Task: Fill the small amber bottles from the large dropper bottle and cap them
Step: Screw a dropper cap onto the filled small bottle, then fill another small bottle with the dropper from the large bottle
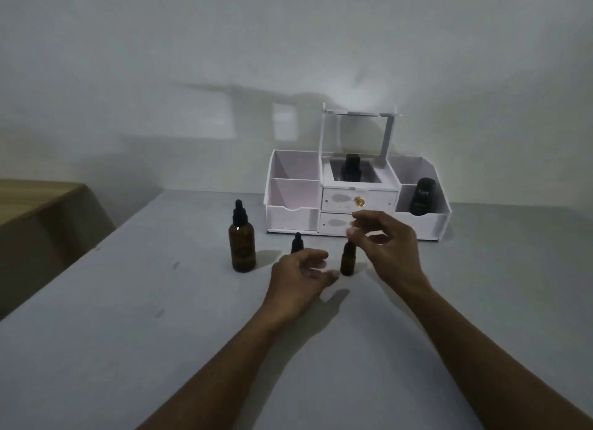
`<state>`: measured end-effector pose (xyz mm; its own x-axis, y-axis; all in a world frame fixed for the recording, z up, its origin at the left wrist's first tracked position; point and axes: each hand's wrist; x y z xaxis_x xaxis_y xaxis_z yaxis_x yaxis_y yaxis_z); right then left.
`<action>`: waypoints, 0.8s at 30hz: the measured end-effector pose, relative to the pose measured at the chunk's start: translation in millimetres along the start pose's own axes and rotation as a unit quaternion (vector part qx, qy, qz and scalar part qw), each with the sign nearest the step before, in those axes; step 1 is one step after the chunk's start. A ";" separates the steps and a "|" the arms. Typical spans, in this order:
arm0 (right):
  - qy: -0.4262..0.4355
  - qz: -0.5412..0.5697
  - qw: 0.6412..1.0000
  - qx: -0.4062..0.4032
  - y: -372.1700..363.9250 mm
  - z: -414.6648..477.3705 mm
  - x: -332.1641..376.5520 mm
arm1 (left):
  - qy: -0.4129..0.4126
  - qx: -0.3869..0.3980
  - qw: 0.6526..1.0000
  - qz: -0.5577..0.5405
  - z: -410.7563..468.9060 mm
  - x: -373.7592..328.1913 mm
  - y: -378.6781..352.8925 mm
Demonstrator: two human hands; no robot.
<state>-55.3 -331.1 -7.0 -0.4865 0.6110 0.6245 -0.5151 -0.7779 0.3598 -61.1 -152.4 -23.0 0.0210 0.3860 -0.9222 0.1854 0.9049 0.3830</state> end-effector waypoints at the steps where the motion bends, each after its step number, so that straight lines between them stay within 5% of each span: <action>1: 0.010 0.006 1.000 -0.008 -1.0 2.5 6.0 | -0.013 0.003 1.000 0.007 -5.6 2.6 13.6; 12: 0.097 0.037 0.989 0.102 -68.4 40.3 83.2 | 0.035 -0.195 0.980 0.036 -2.1 52.2 149.6; 24: 0.042 0.016 0.980 0.193 -134.5 69.2 80.6 | 0.027 -0.042 0.999 -0.012 34.8 63.7 154.0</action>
<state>23.7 -187.4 42.9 -0.5621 0.5825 0.5871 -0.2017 -0.7850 0.5858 3.0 5.4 -24.6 -0.0354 0.3713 -0.9278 0.1027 0.9249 0.3662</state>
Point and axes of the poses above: each hand's wrist, its own z-axis towards the middle knuckle, its own y-axis out of the back of the hand, x = y × z, and after that the axes turned 11 degrees about y, right-handed
